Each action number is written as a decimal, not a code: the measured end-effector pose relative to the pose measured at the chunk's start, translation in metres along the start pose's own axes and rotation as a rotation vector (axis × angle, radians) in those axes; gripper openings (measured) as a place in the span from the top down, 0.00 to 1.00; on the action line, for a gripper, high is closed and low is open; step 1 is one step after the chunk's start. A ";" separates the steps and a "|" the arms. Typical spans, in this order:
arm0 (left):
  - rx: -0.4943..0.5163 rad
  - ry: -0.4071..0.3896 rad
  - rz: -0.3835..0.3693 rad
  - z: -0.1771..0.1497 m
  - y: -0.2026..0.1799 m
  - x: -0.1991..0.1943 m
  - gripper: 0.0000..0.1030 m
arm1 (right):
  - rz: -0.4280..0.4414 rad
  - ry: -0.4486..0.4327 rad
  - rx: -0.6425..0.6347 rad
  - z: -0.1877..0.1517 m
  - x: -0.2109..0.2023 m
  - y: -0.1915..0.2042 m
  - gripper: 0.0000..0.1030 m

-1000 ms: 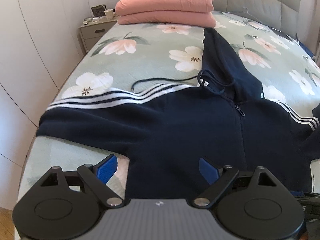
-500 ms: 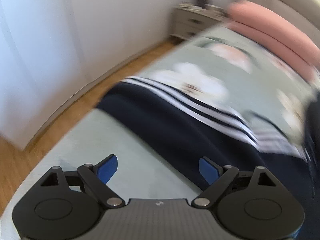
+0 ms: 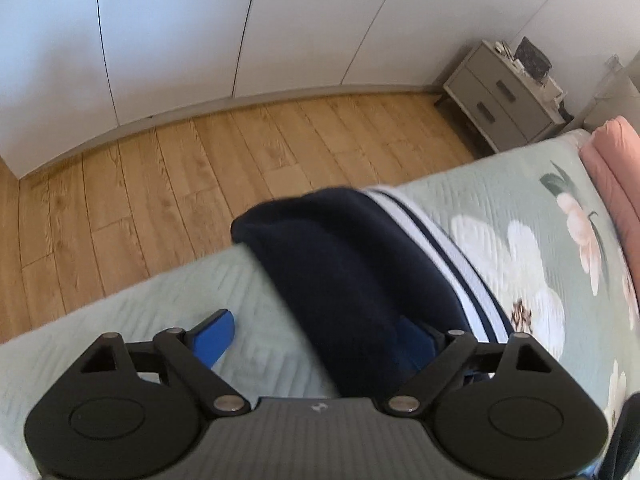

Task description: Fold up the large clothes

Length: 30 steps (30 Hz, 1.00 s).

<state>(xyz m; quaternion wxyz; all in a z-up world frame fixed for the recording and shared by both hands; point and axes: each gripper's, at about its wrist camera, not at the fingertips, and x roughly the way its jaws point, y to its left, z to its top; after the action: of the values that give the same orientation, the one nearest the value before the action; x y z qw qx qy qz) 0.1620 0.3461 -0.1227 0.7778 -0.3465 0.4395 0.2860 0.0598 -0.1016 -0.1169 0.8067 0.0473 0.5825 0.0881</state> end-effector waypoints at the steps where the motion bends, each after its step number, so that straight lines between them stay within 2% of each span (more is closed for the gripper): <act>1: -0.003 -0.016 0.009 0.001 -0.001 0.002 0.26 | 0.001 0.001 -0.004 0.001 0.001 0.002 0.01; 3: 0.022 -0.051 0.056 0.004 -0.006 0.009 0.42 | -0.001 0.002 -0.008 0.001 0.003 0.004 0.01; 5: 0.053 -0.072 0.069 0.006 -0.013 0.009 0.60 | -0.008 0.006 -0.007 0.001 0.006 0.005 0.01; 7: 0.105 -0.083 0.077 0.010 -0.027 0.010 0.92 | -0.020 0.010 -0.003 -0.001 0.008 0.004 0.01; 9: 0.187 -0.102 0.100 0.010 -0.046 0.005 0.93 | -0.033 0.014 0.000 -0.002 0.010 0.001 0.01; 11: 0.260 -0.148 0.088 0.005 -0.064 -0.009 0.93 | -0.048 0.018 0.007 -0.005 0.010 -0.003 0.01; 13: 0.364 -0.238 0.063 -0.009 -0.083 -0.039 0.93 | -0.059 0.017 0.016 -0.007 0.006 -0.008 0.01; 15: 0.472 -0.326 -0.001 -0.030 -0.105 -0.080 0.93 | -0.070 0.006 0.030 -0.008 0.001 -0.015 0.01; 16: 0.533 -0.372 -0.040 -0.045 -0.116 -0.102 0.93 | -0.078 -0.002 0.040 -0.010 -0.003 -0.018 0.01; 19: 0.799 -0.531 -0.152 -0.106 -0.155 -0.169 0.93 | -0.100 -0.022 0.069 -0.013 -0.014 -0.029 0.01; 22: 1.077 -0.607 -0.302 -0.184 -0.186 -0.213 0.93 | -0.124 -0.044 0.109 -0.018 -0.027 -0.044 0.01; 24: 1.287 -0.616 -0.396 -0.244 -0.199 -0.223 0.92 | -0.147 -0.058 0.140 -0.023 -0.037 -0.054 0.01; 25: 1.409 -0.609 -0.434 -0.279 -0.203 -0.219 0.87 | -0.159 -0.065 0.158 -0.027 -0.042 -0.061 0.01; 27: 1.573 -0.528 -0.451 -0.328 -0.203 -0.201 0.85 | -0.183 -0.075 0.189 -0.034 -0.051 -0.076 0.01; 29: 1.656 -0.436 -0.419 -0.359 -0.197 -0.183 0.85 | -0.206 -0.073 0.206 -0.039 -0.055 -0.088 0.01; 30: 1.639 -0.419 -0.398 -0.361 -0.193 -0.180 0.85 | -0.215 -0.074 0.209 -0.040 -0.056 -0.094 0.01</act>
<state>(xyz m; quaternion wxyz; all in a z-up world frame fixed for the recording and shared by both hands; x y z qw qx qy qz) 0.0501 -0.0797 -0.0439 0.8826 0.3121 0.2860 -0.2043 0.0126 -0.2057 -0.0939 0.8231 0.0716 0.5600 -0.0620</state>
